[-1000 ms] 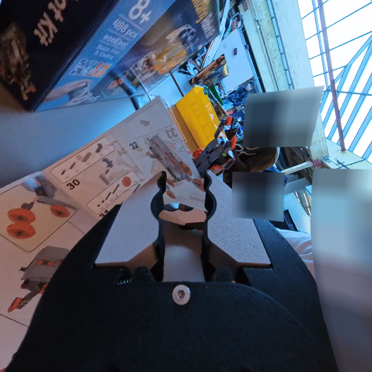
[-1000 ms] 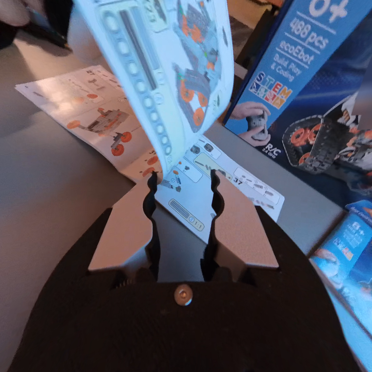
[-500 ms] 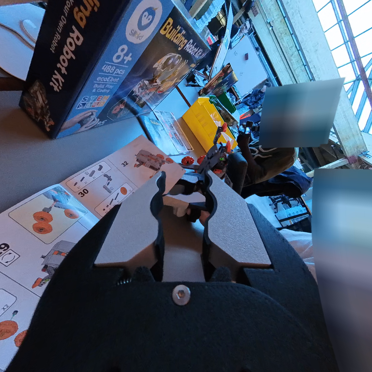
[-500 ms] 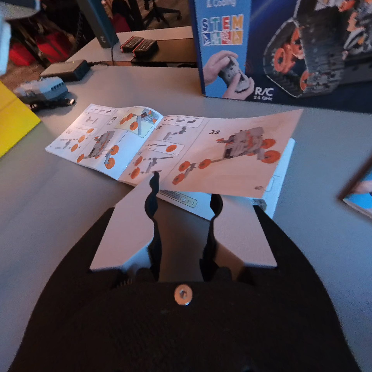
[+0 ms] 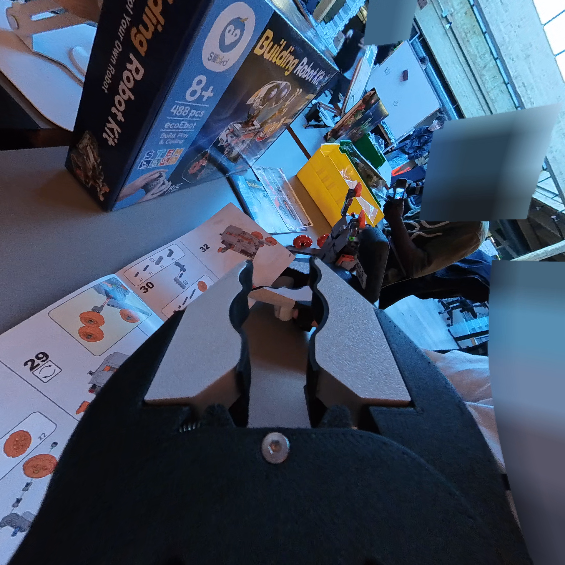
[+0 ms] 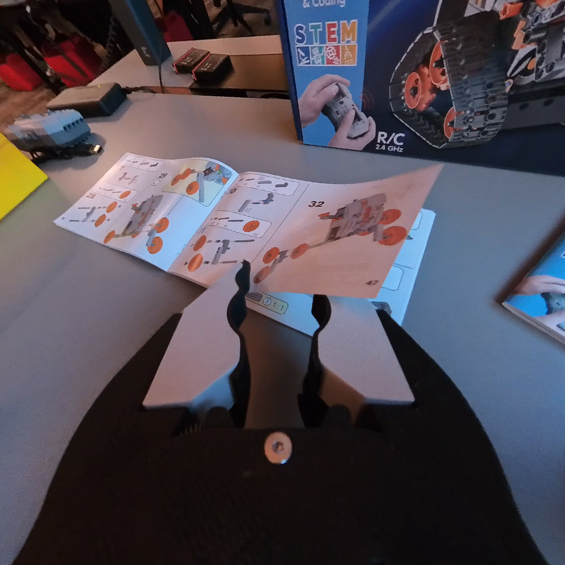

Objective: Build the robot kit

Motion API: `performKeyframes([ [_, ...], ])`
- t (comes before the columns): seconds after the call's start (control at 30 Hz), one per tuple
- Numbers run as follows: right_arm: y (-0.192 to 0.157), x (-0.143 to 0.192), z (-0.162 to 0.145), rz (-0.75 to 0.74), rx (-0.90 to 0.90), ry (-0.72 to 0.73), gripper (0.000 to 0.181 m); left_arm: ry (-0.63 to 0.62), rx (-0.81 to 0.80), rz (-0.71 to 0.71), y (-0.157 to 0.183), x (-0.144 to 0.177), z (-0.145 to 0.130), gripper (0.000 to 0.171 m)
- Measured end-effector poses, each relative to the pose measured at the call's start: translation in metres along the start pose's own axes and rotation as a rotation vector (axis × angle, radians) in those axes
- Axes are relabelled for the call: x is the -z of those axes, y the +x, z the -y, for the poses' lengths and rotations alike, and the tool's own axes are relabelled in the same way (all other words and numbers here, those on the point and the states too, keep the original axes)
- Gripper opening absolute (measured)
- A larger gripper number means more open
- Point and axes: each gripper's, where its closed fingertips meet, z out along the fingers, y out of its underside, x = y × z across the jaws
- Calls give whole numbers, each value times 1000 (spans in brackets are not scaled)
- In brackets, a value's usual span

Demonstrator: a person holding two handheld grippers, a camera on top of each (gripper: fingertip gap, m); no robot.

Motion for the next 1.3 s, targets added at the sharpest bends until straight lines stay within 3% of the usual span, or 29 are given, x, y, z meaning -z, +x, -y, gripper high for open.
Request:
performKeyframes([
  [0.67, 1, -3, -2, -35, 78, -23, 27, -17, -31, 119, -14, -1, -1, 34],
  [0.73, 1, -3, -2, -39, 84, -26, 26, -22, -95, 264, -31, -3, 1, 33],
  [0.9, 1, -4, -3, -39, 90, -36, 25, -147, -561, 976, -89, 23, 16, 39],
  [0.97, 0, -4, -3, -38, 92, -36, 25, -165, -689, 1133, -95, 29, 23, 40],
  [1.07, 1, -5, -4, -40, 97, -40, 25, -164, -708, 1136, -98, 18, 22, 53],
  [1.3, 1, -4, -3, -44, 99, -36, 24, -171, -707, 1153, -101, 24, 23, 55],
])
